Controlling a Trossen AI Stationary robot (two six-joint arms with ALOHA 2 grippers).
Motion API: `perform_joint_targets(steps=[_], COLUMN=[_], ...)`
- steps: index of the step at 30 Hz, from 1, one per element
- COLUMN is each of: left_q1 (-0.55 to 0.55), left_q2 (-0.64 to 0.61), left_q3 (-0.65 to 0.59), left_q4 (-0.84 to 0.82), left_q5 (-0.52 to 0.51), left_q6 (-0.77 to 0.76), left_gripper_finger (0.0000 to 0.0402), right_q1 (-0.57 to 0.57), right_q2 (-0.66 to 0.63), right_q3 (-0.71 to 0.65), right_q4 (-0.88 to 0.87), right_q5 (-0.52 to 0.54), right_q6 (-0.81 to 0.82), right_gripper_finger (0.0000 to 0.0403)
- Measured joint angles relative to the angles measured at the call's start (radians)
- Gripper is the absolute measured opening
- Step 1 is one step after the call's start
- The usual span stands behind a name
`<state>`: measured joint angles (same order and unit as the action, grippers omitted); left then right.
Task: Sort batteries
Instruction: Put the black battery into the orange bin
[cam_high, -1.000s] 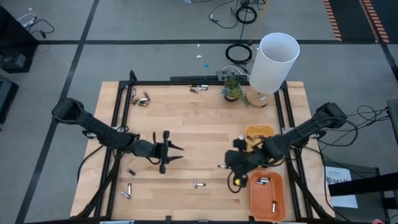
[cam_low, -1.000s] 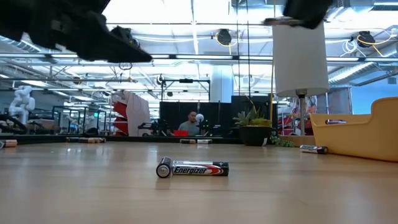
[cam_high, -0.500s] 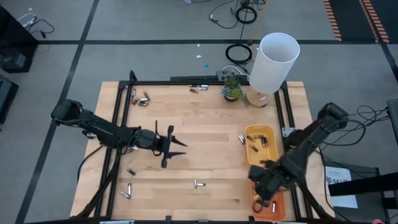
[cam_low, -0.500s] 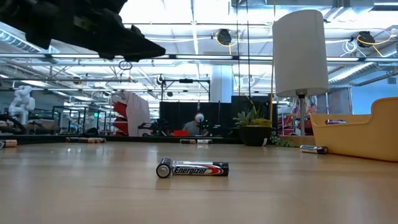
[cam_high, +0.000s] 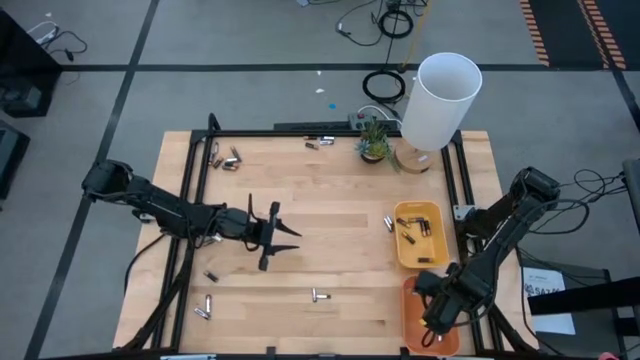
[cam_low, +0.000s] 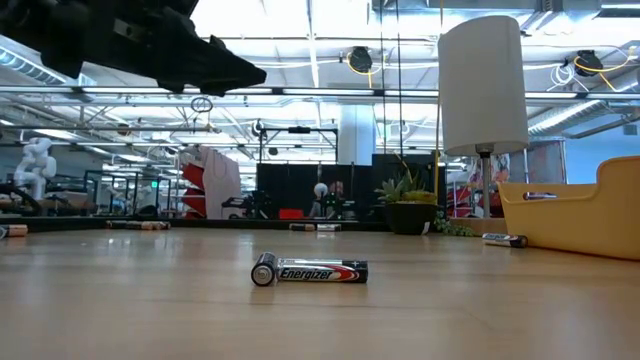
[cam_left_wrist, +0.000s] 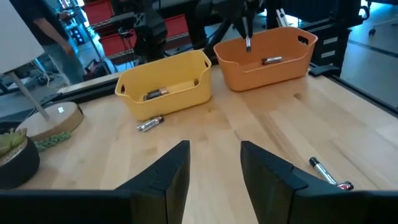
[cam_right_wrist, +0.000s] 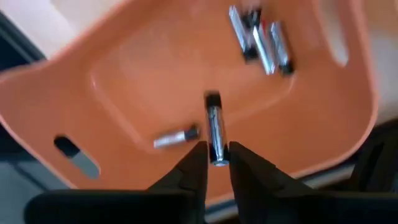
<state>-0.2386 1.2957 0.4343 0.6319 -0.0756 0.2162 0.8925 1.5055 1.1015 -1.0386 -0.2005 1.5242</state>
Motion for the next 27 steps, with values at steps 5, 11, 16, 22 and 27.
perform_joint_targets(steps=[5,11,16,22,27], left_q1=[0.0,-0.001,-0.002,-0.001,0.003], left_q2=[0.0,0.0,-0.02,-0.057,-0.063], left_q3=[0.0,0.0,0.001,0.001,0.001], left_q4=[0.021,-0.023,-0.106,-0.162,-0.137], left_q5=[-0.002,0.037,0.05,0.048,0.045], left_q6=[0.0,-0.045,-0.022,0.008,0.022], left_gripper_finger=[0.0153,0.0153,0.0153,0.0153,0.0153], right_q1=[0.0,-0.018,-0.054,-0.099,-0.146], right_q2=[0.0,-0.02,-0.058,-0.066,-0.063], right_q3=[0.0,0.0,0.017,0.102,0.119], right_q4=[-0.001,0.005,0.023,0.055,0.165], right_q5=[-0.094,-0.179,-0.167,0.127,0.449], right_q6=[0.033,0.073,0.136,0.043,-0.128], right_gripper_finger=[0.01,0.0144,0.0148,0.0136,0.0135])
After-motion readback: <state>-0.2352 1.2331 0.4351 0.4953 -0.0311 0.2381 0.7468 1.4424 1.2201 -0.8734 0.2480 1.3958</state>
